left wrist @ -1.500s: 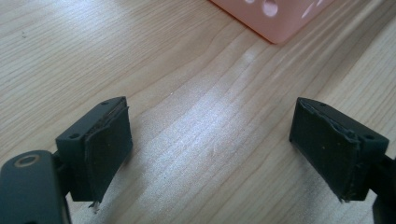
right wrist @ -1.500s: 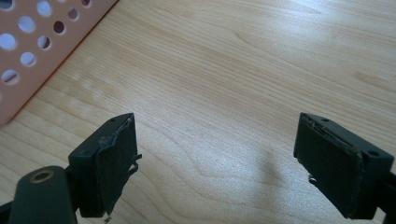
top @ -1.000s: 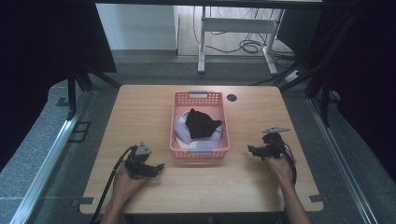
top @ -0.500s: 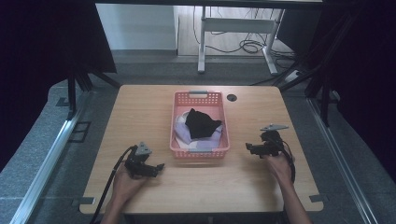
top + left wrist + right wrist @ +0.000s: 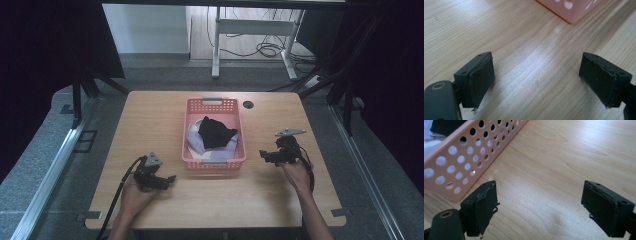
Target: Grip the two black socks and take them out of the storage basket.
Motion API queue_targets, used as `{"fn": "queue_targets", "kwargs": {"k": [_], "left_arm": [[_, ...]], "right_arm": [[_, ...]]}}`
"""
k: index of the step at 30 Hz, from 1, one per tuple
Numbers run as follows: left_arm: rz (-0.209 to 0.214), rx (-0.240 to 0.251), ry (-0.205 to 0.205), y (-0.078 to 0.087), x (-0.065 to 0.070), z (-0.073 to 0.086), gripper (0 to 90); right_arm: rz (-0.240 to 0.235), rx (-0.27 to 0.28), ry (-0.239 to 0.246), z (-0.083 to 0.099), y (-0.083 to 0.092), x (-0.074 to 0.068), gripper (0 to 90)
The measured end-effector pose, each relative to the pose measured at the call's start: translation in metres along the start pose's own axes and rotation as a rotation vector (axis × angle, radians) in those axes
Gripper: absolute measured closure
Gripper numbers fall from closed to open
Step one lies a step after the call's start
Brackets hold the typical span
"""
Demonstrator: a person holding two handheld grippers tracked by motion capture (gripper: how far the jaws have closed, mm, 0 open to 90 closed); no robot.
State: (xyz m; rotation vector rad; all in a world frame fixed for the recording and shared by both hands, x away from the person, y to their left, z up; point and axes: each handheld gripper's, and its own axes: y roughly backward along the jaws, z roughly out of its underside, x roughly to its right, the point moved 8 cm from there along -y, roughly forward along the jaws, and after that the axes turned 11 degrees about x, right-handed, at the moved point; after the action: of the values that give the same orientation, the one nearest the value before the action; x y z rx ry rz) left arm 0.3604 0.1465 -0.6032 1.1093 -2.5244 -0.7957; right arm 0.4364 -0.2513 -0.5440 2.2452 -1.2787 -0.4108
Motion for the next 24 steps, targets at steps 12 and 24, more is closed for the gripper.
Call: {"fn": "queue_targets", "kwargs": {"k": [12,24], "left_arm": [[0.001,-0.002,-0.001,0.000,0.000,0.000,12.7],[0.002,-0.006,-0.004,0.000,0.000,0.000,12.7]], "right_arm": [[-0.023,0.022,0.021,-0.016,-0.003,-0.009,13.1],[-0.062,0.059,0.013,-0.046,-0.001,-0.021,13.6]]}}
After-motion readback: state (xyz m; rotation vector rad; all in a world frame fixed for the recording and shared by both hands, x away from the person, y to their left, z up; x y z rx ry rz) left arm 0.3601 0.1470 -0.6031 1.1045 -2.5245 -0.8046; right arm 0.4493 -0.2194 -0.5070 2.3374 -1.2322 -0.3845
